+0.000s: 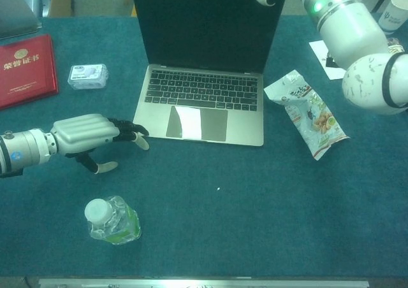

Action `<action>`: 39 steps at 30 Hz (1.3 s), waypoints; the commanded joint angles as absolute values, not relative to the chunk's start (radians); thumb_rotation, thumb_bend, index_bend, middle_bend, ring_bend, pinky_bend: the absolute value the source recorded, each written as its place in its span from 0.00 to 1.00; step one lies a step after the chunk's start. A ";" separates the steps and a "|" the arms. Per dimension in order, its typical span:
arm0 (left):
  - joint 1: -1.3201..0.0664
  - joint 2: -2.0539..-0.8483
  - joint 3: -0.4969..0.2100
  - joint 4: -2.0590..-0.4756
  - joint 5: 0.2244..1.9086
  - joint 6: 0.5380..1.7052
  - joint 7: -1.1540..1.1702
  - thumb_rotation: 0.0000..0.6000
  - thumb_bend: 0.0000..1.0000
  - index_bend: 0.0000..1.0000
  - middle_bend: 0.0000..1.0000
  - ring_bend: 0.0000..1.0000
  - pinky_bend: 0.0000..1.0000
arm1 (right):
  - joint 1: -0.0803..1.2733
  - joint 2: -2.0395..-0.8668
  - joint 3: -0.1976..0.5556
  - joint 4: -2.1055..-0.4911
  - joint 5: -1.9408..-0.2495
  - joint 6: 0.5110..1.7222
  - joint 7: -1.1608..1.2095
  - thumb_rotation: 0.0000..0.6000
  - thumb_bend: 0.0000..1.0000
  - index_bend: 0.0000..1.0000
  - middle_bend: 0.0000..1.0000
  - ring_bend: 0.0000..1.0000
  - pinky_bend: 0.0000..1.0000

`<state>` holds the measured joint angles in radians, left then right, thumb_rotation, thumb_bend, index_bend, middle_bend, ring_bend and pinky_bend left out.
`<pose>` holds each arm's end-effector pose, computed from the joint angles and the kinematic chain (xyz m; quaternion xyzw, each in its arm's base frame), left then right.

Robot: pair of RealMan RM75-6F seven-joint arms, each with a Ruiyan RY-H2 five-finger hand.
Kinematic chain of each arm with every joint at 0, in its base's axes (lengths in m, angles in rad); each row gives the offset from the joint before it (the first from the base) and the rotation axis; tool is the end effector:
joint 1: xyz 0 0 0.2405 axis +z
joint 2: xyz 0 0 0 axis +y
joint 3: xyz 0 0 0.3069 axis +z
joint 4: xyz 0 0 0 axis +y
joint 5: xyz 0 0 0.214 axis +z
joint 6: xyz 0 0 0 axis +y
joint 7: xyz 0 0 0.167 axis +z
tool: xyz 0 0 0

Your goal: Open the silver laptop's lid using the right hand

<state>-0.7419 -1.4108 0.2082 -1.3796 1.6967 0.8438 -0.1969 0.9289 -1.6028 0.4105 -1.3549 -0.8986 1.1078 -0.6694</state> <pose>-0.2603 0.3125 -0.0395 -0.8796 -0.3507 -0.2417 0.2120 -0.1017 -0.4897 0.0324 0.6635 -0.2750 0.4088 0.5631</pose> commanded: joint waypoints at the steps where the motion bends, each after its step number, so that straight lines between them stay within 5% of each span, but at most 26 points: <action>1: -0.742 -1.411 0.208 -1.379 1.695 0.842 -0.196 1.00 0.42 0.19 0.11 0.11 0.18 | 0.940 -1.608 0.417 -1.317 -0.881 1.096 -0.655 1.00 0.15 0.10 0.16 0.03 0.19; 21: -0.743 -1.413 0.208 -1.379 1.687 0.836 -0.186 1.00 0.42 0.19 0.11 0.11 0.18 | 0.976 -1.657 0.418 -1.129 -0.869 1.073 -0.593 1.00 0.12 0.10 0.17 0.03 0.19; 39: -0.707 -1.353 0.190 -1.412 1.679 0.925 -0.176 1.00 0.42 0.20 0.12 0.10 0.18 | 0.867 -1.485 0.356 -1.531 -0.982 1.157 -0.536 1.00 0.12 0.10 0.17 0.04 0.19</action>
